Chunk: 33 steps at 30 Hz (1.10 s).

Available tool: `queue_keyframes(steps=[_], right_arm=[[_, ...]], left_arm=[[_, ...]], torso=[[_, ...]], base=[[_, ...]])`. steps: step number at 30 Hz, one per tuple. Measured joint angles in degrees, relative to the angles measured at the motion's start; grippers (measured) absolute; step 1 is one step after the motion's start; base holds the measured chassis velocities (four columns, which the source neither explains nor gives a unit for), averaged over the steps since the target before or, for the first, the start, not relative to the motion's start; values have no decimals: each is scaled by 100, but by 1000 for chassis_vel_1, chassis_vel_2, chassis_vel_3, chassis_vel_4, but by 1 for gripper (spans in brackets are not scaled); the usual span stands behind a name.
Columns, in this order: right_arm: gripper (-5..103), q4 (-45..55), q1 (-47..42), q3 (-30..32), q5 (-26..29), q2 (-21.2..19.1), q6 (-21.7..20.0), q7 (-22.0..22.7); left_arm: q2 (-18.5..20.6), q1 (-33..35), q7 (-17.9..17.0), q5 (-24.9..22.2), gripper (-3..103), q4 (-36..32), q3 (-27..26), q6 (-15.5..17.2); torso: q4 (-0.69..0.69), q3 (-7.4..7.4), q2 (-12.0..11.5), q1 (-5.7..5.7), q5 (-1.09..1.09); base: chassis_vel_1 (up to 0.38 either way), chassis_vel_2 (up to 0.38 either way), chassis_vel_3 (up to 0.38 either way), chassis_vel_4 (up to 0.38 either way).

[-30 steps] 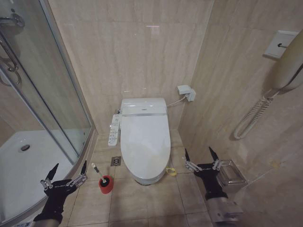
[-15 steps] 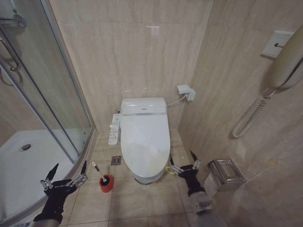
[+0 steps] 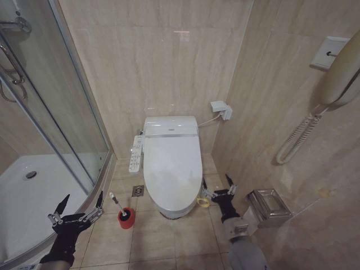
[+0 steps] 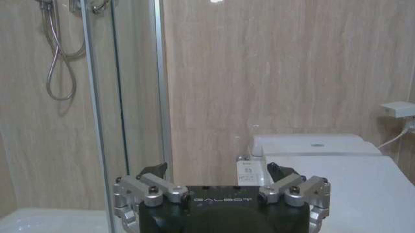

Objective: Open the toilet lid, clean the toilet bowl with a toilet brush, close the toilet lid, and flush.

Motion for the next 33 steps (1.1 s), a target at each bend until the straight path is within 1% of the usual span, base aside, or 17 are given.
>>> queue_keyframes(steps=[5,7,9,16,20,23,27,31,33], right_arm=[[100,82,-59,190,185,87,161,-127],[100,105,-115,226,269,125,348,-248],[100,126,-132,238,298,152,429,-294],[100,183,-154,268,312,180,450,-469],[100,211,-153,327,203,206,460,-511],[100,213,-148,418,130,201,548,-585],[100,210,-152,508,118,188,568,-616],[100,190,-174,549,138,183,587,-631],[100,165,-191,566,148,182,589,-647]], left_arm=[[0,0,0,0,100,0,0,0],[0,0,0,0,100,0,0,0],[0,0,0,0,100,0,0,0],[0,0,0,0,100,0,0,0],[0,0,0,0,100,0,0,0],[0,0,0,0,100,0,0,0],[0,0,0,0,100,0,0,0],[0,0,0,0,100,0,0,0],[0,0,0,0,100,0,0,0]], torso=[[-1,0,0,0,0],[-1,0,0,0,0],[0,0,0,0,0],[0,-1,0,-1,0],[-1,0,0,-1,0],[0,1,-1,4,0],[1,1,-1,5,0],[-1,-1,0,-1,0],[0,-1,1,-2,1]], base=[[0,0,0,0],[0,0,0,0],[0,0,0,0],[-25,21,14,-27],[-118,88,104,-111],[-136,103,113,-100],[-77,76,58,-65],[0,0,0,0],[44,-53,-29,40]])
